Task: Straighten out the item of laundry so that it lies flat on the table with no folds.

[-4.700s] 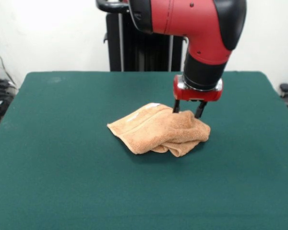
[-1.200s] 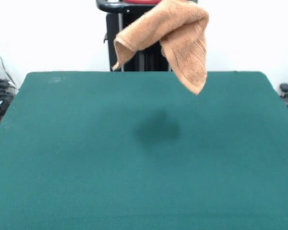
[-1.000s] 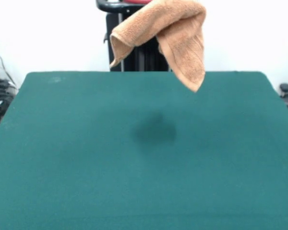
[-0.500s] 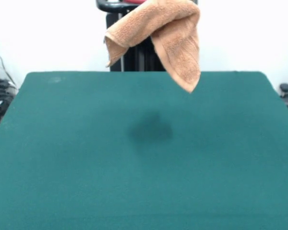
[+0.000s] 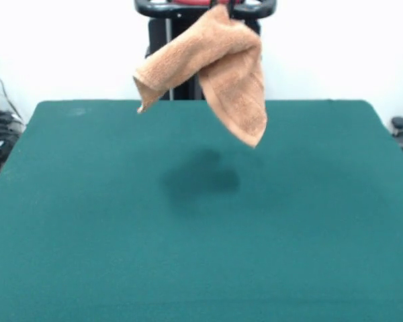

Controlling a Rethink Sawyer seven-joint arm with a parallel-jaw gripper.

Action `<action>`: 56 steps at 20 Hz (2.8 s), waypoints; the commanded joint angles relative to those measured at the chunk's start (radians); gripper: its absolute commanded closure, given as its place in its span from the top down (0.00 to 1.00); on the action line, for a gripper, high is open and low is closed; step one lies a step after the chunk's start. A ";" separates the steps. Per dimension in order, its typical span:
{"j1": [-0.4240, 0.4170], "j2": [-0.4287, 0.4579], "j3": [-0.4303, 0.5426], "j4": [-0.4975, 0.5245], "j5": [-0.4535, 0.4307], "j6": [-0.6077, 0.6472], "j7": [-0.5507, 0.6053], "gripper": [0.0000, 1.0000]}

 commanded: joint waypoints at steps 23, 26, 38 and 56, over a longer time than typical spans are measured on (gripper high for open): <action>-0.104 0.607 0.193 -0.055 -0.063 -0.564 0.089 0.00; -0.123 0.671 0.205 -0.097 -0.076 -0.610 0.084 0.00; -0.138 0.704 0.210 -0.152 -0.126 -0.637 0.073 0.00; -0.021 0.803 0.221 -0.177 0.020 -0.640 0.231 0.00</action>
